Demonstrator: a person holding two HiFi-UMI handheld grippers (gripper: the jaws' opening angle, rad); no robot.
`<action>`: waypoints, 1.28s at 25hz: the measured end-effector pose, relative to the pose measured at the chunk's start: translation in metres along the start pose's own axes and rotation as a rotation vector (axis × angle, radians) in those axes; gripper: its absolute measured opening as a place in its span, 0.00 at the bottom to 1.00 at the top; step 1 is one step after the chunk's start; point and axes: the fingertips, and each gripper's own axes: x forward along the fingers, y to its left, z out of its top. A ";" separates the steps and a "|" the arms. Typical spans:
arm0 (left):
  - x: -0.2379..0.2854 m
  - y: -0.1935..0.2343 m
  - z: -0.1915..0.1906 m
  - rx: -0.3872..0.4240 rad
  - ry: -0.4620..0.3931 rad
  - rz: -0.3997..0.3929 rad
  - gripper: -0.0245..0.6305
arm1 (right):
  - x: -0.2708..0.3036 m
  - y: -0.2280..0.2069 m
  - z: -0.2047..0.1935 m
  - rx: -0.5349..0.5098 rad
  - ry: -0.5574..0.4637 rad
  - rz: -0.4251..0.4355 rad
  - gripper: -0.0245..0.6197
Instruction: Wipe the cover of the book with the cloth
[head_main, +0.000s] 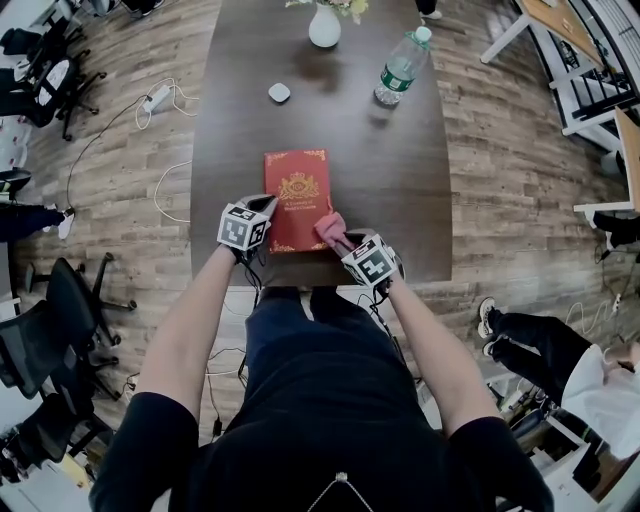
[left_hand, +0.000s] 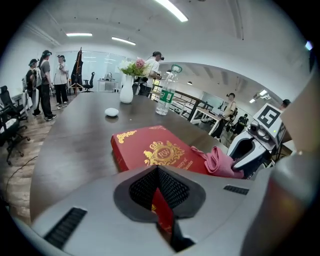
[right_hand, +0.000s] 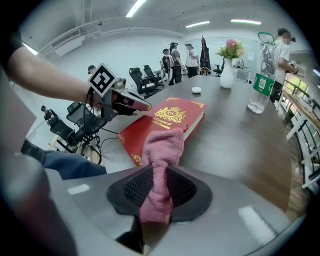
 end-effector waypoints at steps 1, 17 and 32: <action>-0.003 -0.005 0.005 0.001 -0.020 -0.003 0.03 | -0.004 -0.004 0.002 0.004 -0.013 -0.009 0.19; -0.151 -0.079 0.125 0.063 -0.476 0.064 0.03 | -0.127 -0.010 0.131 -0.016 -0.439 -0.101 0.19; -0.318 -0.111 0.116 0.061 -0.755 0.174 0.03 | -0.215 0.099 0.191 -0.089 -0.659 -0.139 0.19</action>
